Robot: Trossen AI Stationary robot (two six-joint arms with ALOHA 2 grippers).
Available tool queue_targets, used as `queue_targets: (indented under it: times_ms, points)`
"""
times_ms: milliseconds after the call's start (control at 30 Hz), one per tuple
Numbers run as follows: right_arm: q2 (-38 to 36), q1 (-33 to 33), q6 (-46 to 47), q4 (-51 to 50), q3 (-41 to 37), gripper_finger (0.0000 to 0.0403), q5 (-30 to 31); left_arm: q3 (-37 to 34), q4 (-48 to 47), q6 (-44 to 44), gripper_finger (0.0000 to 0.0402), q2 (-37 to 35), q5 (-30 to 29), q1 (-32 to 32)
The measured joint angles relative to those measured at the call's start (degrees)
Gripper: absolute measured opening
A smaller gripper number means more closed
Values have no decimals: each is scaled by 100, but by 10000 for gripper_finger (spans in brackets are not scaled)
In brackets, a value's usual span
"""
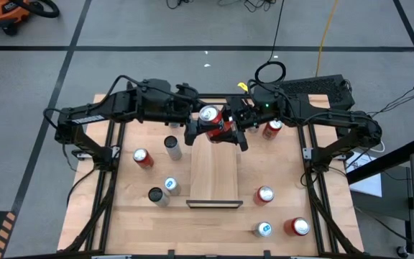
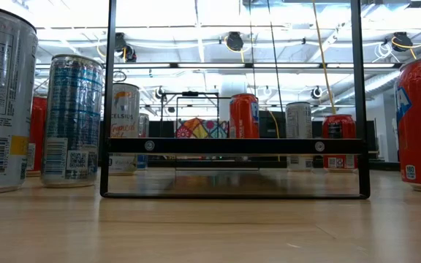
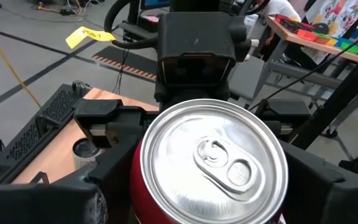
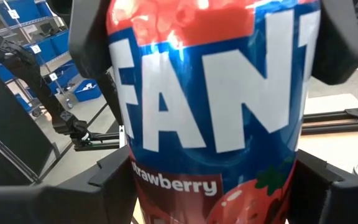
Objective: Place canned beverage on shelf
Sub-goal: Put the left orange soda can on the shelf aligned with the other orange soda can
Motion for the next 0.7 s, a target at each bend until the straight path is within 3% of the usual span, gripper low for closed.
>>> queue_targets:
  times_ms: [400,700]
  points:
    - [-9,0,10,-225,2,342,-1,-2,-35,107,294,9,-5,1]
    - [-153,-121,-279,-968,3,349,36,-2,-165,353,295,-14,317,169]
